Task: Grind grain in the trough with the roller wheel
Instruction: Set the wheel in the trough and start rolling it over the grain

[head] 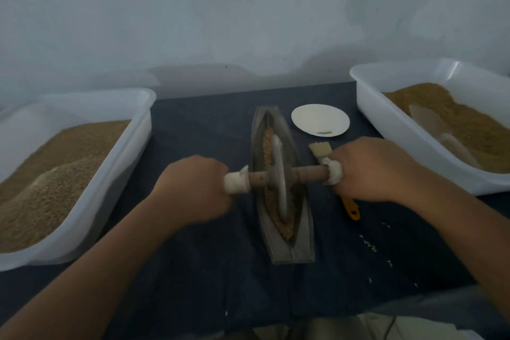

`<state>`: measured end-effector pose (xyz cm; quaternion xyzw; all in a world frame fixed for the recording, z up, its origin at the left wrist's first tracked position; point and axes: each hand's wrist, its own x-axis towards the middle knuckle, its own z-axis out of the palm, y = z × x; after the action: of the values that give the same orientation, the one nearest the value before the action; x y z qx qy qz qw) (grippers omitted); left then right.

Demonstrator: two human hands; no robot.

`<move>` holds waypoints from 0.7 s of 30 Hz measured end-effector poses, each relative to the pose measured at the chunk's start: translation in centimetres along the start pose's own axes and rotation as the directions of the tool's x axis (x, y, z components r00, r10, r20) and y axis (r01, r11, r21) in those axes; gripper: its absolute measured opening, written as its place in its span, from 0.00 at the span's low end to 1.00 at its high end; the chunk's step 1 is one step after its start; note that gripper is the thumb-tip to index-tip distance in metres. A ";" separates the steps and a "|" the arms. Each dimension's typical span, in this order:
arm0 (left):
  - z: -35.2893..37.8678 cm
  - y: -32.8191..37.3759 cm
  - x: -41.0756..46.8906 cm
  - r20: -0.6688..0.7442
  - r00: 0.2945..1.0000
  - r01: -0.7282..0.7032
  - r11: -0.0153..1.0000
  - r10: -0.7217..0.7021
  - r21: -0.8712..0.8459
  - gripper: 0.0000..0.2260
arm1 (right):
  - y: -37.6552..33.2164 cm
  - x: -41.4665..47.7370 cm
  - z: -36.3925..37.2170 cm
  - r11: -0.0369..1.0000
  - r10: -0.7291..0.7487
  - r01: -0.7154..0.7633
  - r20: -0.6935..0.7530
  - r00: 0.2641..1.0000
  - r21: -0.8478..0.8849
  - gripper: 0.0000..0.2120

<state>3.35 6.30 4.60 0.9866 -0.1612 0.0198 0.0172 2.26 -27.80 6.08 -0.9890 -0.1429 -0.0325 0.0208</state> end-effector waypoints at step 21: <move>-0.1 -0.2 2.2 -0.029 0.999 0.033 0.999 -0.034 -0.028 0.10 | -0.5 2.8 -0.8 0.999 0.007 -0.005 0.032 0.999 -0.035 0.16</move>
<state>5.45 5.78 4.77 0.9884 -0.1449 0.0320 0.0335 4.77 -26.62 7.06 -0.9900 -0.1396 -0.0192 0.0011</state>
